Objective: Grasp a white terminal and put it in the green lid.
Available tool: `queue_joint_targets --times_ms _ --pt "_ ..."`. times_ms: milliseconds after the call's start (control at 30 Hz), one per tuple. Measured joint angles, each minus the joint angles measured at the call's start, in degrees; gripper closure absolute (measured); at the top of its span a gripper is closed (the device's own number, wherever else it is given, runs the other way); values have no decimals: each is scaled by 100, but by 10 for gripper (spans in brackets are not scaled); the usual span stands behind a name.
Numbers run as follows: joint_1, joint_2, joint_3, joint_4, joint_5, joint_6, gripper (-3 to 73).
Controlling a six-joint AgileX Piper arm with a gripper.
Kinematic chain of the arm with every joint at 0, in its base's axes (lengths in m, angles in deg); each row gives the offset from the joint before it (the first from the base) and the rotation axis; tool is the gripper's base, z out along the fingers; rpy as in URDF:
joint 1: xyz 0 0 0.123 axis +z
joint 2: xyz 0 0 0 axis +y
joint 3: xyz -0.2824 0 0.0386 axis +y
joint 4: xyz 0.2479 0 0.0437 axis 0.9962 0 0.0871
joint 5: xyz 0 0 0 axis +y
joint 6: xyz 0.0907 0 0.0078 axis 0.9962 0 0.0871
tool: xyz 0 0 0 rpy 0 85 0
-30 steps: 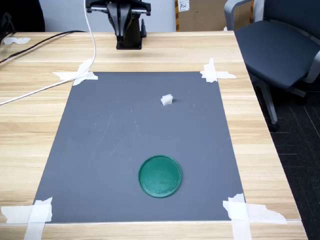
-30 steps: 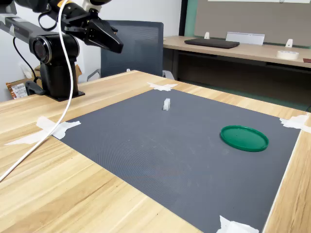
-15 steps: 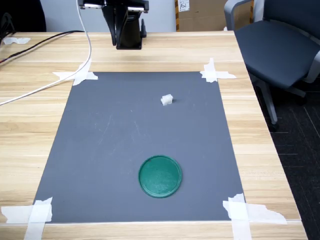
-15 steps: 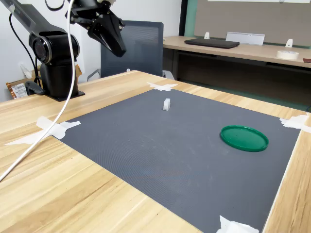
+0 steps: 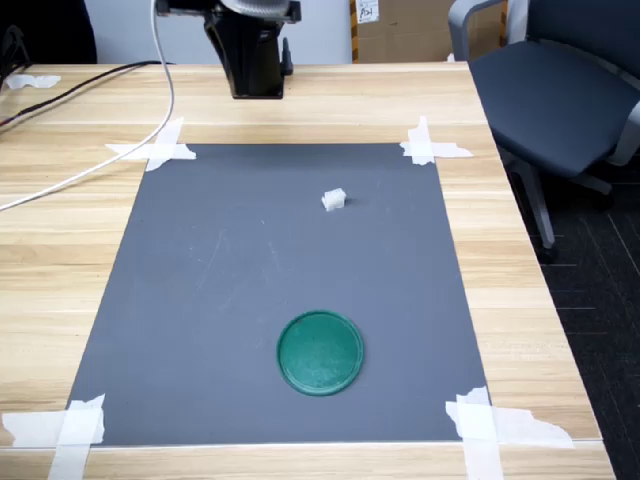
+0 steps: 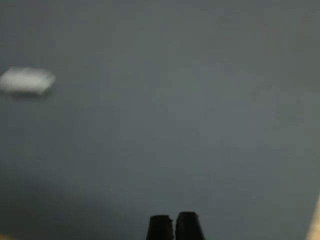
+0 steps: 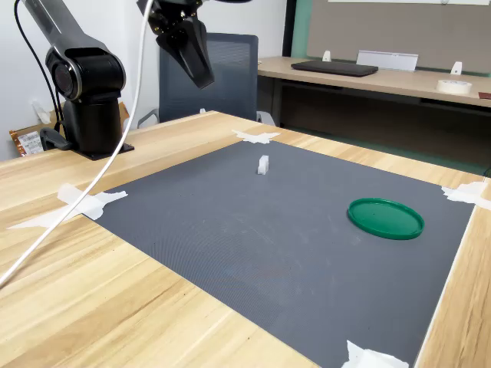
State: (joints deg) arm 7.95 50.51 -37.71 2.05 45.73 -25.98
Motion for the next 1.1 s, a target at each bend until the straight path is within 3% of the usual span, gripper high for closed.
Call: queue_joint_targets --times_ms 100,200,333,567,700,800,1100 --pt "0 326 -262 660 619 -789 717" --pt "0 566 -470 908 996 -1316 675" --pt "0 745 -659 893 1083 -1569 536" --pt "0 990 -762 685 922 -1628 173" --pt "0 1043 -853 493 814 -1683 48" --pt "0 1104 -939 497 860 -1819 16" --pt "37 1928 -1054 541 1097 -2924 14"
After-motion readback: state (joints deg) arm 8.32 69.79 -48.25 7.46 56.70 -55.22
